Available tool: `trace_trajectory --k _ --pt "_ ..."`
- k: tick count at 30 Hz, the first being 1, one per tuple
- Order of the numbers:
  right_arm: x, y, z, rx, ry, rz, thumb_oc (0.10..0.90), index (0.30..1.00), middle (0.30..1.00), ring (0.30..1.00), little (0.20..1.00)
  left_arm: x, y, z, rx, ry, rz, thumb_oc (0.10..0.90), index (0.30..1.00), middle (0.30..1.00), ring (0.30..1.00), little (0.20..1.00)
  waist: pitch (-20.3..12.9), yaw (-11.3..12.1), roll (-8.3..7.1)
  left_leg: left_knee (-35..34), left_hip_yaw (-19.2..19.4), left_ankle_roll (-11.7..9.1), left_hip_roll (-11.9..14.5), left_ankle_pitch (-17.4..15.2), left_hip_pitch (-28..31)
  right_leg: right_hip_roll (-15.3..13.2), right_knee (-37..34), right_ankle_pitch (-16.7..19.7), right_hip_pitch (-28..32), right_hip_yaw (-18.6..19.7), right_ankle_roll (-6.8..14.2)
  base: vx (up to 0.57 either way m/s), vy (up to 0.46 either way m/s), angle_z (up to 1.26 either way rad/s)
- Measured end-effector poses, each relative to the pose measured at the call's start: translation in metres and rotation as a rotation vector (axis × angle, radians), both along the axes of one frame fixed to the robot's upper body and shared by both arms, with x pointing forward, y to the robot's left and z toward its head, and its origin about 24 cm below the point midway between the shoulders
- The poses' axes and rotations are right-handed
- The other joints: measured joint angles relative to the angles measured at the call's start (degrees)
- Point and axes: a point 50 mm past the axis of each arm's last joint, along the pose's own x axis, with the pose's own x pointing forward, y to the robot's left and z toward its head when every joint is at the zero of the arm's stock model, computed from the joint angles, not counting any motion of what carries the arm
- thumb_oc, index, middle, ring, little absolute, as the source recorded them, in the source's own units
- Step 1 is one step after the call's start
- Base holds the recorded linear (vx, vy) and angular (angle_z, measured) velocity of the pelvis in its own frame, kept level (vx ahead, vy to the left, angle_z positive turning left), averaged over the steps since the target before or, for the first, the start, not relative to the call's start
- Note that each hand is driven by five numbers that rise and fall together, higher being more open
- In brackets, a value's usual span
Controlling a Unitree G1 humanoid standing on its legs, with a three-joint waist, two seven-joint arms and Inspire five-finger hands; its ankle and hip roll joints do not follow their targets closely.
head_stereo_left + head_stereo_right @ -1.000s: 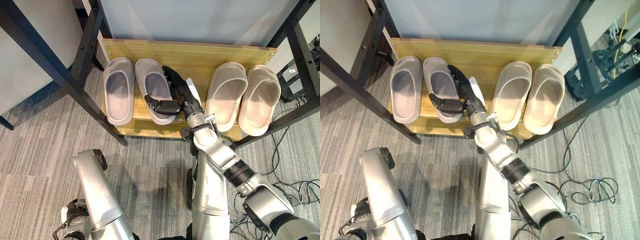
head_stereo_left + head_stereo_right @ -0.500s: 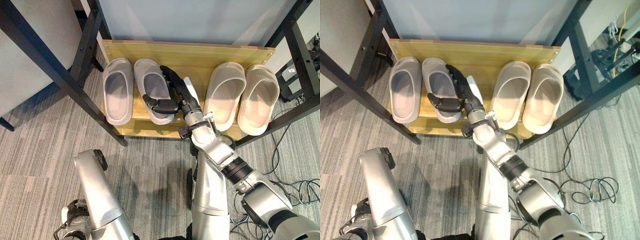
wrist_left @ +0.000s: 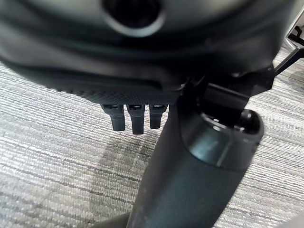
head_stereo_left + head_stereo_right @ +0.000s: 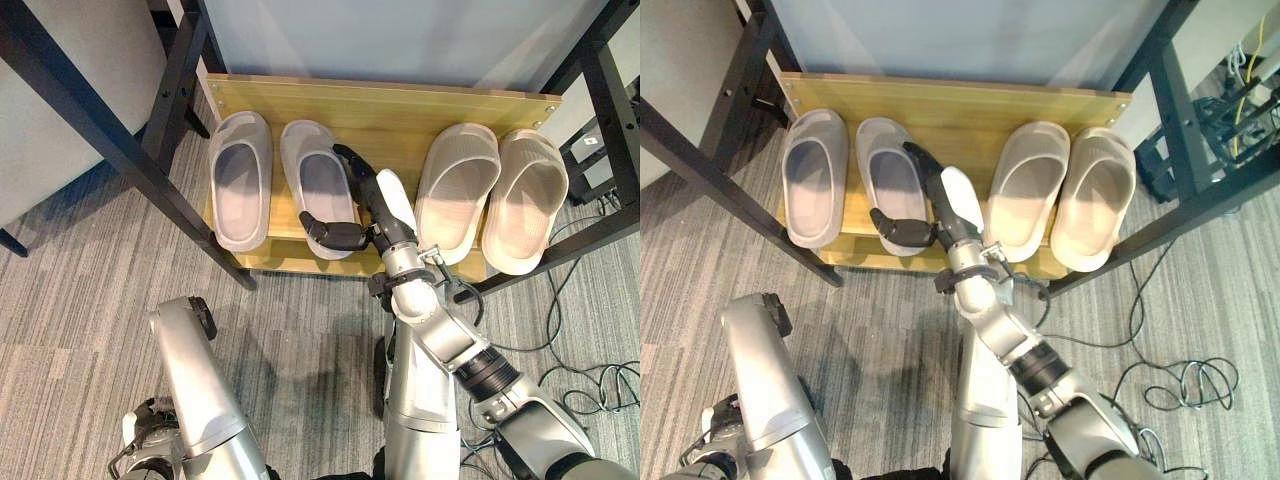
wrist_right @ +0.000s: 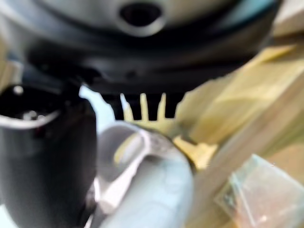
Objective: Arrange the slippers neatly on the shoe rack.
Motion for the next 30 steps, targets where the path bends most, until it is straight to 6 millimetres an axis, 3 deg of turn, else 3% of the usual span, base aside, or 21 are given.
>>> trace_trajectory --k 15,20,30 --pt "-0.002 0.000 0.003 -0.003 -0.065 -0.046 0.800 0.900 0.900 0.900 0.900 0.000 0.000 0.001 0.030 0.007 -0.018 0.800 0.900 0.900 0.900 0.900 0.02 -0.02 0.03 0.00 0.02 0.00 -0.02 0.00 -0.18 0.02 -0.04 0.00 -0.17 0.04 0.01 0.00 0.000 0.00" --pt "-0.014 -0.004 0.009 0.064 -0.130 -0.066 0.800 0.900 0.900 0.900 0.900 -0.001 -0.001 0.001 0.040 0.003 -0.028 0.800 0.900 0.900 0.900 0.900 0.03 -0.16 0.05 0.05 0.02 0.00 -0.01 0.00 -0.28 0.04 -0.03 0.00 -0.22 0.05 0.01 0.00 0.000 0.00" --pt "-0.025 -0.003 0.002 0.072 -0.135 -0.033 0.800 0.900 0.900 0.900 0.900 -0.002 -0.002 0.000 0.050 -0.009 -0.022 0.800 0.900 0.900 0.900 0.900 0.03 -0.21 0.05 0.10 -0.04 0.01 -0.08 -0.01 -0.56 -0.02 -0.05 0.00 -0.49 0.03 0.01 0.00 0.000 0.00"
